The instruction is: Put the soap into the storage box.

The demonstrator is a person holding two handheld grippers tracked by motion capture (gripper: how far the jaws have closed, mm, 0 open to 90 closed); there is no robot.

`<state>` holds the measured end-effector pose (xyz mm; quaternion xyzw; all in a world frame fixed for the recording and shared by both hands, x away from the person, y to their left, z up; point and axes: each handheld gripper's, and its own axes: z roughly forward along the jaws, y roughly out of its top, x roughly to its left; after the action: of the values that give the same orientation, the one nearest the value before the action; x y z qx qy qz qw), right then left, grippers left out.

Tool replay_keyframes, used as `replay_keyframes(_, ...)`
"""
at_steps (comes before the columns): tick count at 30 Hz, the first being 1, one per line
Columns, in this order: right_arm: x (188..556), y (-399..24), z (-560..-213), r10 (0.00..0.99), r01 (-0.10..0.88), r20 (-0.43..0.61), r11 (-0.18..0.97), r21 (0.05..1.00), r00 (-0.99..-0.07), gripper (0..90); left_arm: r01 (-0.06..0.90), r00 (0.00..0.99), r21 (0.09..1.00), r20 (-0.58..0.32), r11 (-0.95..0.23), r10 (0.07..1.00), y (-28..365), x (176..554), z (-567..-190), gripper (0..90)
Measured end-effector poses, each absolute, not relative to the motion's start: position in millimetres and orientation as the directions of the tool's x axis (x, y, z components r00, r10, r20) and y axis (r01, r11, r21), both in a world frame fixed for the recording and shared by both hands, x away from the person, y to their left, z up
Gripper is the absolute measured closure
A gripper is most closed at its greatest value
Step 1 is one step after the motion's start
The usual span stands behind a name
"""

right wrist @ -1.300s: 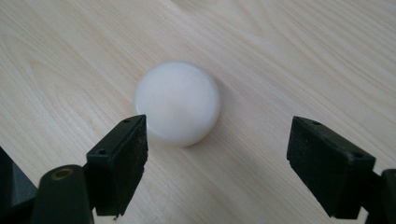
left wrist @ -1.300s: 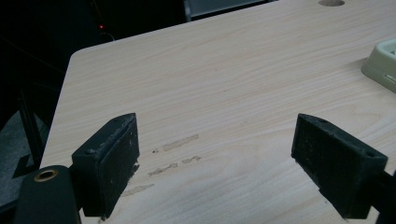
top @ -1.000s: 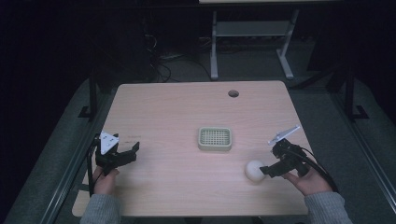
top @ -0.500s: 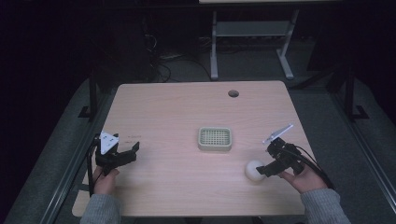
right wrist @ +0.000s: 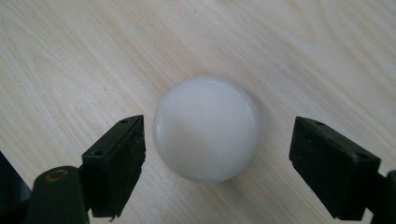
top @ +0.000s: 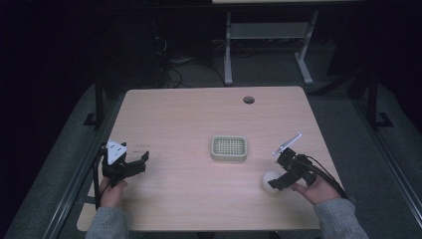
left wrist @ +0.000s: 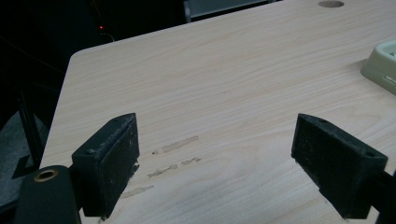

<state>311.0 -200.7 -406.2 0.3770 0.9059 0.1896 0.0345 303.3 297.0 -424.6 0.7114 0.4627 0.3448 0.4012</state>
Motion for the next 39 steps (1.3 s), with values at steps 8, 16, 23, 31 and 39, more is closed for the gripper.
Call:
replay_keyframes(8, 314.7, -192.4, -415.0, 0.688, 0.669, 0.072, 0.667, 0.327, -0.722, 18.1, 0.378, 0.337, 0.892, 0.119, -0.25, 0.934, 296.3, 303.4, -424.7, 14.8)
replay_keyframes(16, 319.4, -182.2, -426.0, 0.674, 0.662, 0.065, 0.697, 0.274, -0.736, 17.5, 0.382, 0.333, 0.89, 0.118, -0.248, 0.935, 296.3, 303.8, -424.6, 14.8)
replay_keyframes(23, 321.3, -175.2, -429.6, 0.661, 0.652, 0.049, 0.721, 0.236, -0.749, 18.1, 0.381, 0.333, 0.892, 0.111, -0.242, 0.936, 295.3, 305.1, -424.3, 14.8)
replay_keyframes(31, 322.8, -170.7, -437.8, 0.65, 0.642, 0.031, 0.742, 0.19, -0.76, 20.3, 0.379, 0.331, 0.893, 0.114, -0.243, 0.937, 295.5, 305.3, -424.3, 14.8)
replay_keyframes(39, 323.0, -171.8, -439.0, 0.648, 0.64, 0.025, 0.745, 0.187, -0.761, 23.7, 0.38, 0.34, 0.89, 0.117, -0.251, 0.933, 294.3, 305.1, -424.9, 14.8)
